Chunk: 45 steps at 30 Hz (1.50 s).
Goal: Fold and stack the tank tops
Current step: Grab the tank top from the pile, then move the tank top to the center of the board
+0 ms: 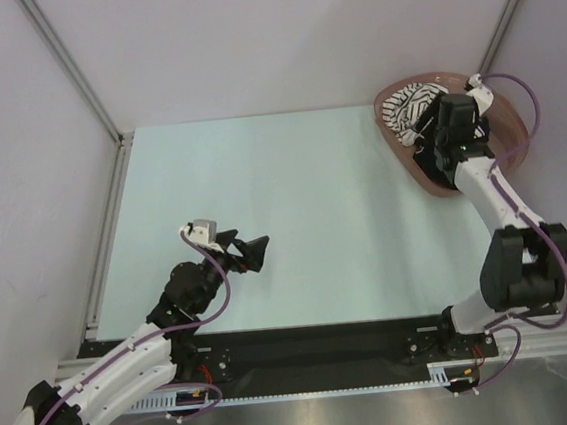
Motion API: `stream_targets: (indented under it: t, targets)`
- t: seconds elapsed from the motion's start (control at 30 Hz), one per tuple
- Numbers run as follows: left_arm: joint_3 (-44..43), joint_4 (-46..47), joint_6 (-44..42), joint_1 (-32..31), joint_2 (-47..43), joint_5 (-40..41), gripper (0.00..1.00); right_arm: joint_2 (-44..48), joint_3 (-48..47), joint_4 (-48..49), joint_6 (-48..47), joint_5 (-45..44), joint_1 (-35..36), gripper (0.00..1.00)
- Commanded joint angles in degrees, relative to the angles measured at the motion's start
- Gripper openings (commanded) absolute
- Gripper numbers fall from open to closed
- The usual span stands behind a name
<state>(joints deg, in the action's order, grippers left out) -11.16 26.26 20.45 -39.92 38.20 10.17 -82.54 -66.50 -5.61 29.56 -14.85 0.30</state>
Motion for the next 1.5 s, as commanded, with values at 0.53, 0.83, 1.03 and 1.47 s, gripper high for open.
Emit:
stream_targets:
  t: [0.53,0.83,1.03,1.47]
  targets:
    - [-0.8,4.24,-1.2,0.37,1.18,-3.58,1.0,-48.05,-45.27,-7.49,13.5,3.06,-6.45,0.83]
    - [-1.32,4.32,-1.55,0.37,2.32,-4.02,1.0,-55.73,-58.41,-9.08,12.82,11.61,-4.87,0.1]
    - [-1.67,4.41,-1.99,0.37,2.94,-4.55,1.0,-36.31,-42.5,1.47,6.56,5.88,-0.47,0.0]
    - [-1.76,3.89,-2.17,0.37,2.41,-4.55,1.0,7.21,-35.97,-7.12,-6.53,5.45,19.11,0.0]
